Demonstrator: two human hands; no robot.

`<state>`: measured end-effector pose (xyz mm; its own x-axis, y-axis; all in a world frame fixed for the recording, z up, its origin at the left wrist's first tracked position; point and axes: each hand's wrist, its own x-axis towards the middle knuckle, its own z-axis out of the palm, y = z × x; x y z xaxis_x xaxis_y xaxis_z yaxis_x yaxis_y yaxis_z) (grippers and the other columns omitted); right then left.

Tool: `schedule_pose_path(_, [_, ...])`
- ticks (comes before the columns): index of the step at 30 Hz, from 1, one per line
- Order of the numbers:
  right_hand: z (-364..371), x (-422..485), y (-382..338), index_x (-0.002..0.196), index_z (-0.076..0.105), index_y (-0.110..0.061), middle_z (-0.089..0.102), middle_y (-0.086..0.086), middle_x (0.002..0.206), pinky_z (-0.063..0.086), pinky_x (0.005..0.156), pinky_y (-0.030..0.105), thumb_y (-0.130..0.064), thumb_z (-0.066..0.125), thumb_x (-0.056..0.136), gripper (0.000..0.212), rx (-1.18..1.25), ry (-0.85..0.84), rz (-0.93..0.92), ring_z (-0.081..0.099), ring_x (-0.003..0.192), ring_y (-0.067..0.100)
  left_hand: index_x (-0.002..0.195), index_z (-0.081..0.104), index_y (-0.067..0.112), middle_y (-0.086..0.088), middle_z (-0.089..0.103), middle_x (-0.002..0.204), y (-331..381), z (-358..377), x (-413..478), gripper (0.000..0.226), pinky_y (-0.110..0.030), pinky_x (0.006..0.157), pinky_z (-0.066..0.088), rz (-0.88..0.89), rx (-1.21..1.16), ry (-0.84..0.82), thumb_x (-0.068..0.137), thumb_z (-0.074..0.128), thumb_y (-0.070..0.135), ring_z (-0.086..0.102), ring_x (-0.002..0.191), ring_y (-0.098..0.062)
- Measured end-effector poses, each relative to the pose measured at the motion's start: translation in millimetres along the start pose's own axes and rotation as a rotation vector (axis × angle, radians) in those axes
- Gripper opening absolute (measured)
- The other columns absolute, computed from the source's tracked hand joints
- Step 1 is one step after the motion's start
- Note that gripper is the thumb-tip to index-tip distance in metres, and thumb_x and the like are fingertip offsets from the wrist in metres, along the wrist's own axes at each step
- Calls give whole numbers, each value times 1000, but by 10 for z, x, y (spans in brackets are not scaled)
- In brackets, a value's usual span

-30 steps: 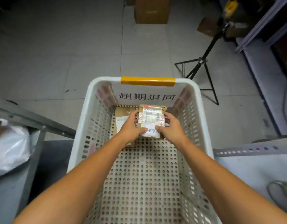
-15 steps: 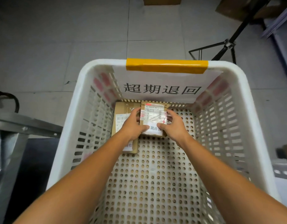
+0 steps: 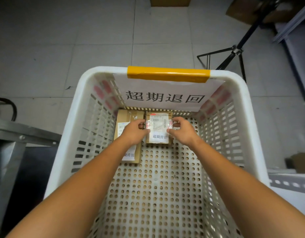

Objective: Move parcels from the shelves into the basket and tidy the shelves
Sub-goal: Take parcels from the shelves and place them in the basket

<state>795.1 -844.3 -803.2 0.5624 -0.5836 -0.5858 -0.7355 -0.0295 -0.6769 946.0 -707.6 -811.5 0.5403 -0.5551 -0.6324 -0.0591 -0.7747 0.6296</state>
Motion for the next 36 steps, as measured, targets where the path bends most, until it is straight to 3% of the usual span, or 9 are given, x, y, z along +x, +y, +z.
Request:
schedule_pose_path(2, [-146,-159,-166,146,41,-17,55,7,138,55,73,31,-22,63,95,55,-159,-21,1,62,95,19,144,45,21,0,55,124,130,-110,-179,54,-23,72,48,17,111,-4,94,63,24,57,88,-12])
schedule_pose_path(4, [-287,-365,-357,148,40,-17,53,9,143,52,86,34,-28,60,97,55,-330,-53,-6,63,97,21,146,43,22,-4,54,134,296,-244,-394,53,-20,67,45,39,223,-2,96,60,24,55,78,-10])
schedule_pose_path(8, [-581,-845,-807,147,40,-14,49,11,147,43,106,39,-33,57,98,55,-525,-93,-32,52,129,29,146,44,21,-8,49,145,685,-609,-927,53,-29,94,45,90,392,-17,96,59,30,56,119,-24])
schedule_pose_path(10, [-737,-1137,-1061,144,44,-12,52,11,144,43,106,40,-32,57,98,52,-534,-81,-27,51,129,30,145,45,20,-8,50,144,908,-819,-1210,52,-35,104,43,119,441,-20,96,59,30,51,128,-26])
schedule_pose_path(17, [-1290,-2288,-1856,143,46,-15,58,10,137,45,104,37,-32,59,96,51,-423,86,-6,56,123,27,144,45,22,-8,56,137,1711,-1440,-2173,50,-44,106,43,240,492,-9,97,56,34,57,119,-26])
schedule_pose_path(21, [-1592,-3000,-2150,142,46,-19,58,8,137,46,102,37,-36,60,95,52,-417,205,10,55,124,28,143,46,24,-8,58,134,2082,-1664,-2721,49,-35,96,48,347,613,-9,96,56,33,61,112,-23])
schedule_pose_path(28, [-1960,-4223,-2406,141,46,-16,58,10,134,48,97,40,-38,58,95,52,-416,373,-10,56,120,29,142,46,24,-7,60,131,2634,-1840,-3700,49,-38,94,50,502,731,18,96,55,39,61,110,-24])
schedule_pose_path(32, [-2032,-4904,-2410,140,47,-19,58,7,135,49,95,38,-42,57,95,52,-425,433,-38,57,118,27,143,46,24,-8,57,136,2819,-1784,-4304,53,-38,99,47,579,783,60,95,55,41,54,122,-26])
schedule_pose_path(36, [-2042,-5712,-2289,142,46,-19,56,8,139,46,99,38,-41,57,95,53,-425,510,-87,53,125,27,142,46,26,-5,57,135,2914,-1559,-5022,50,-38,98,47,665,777,111,95,55,41,54,122,-25])
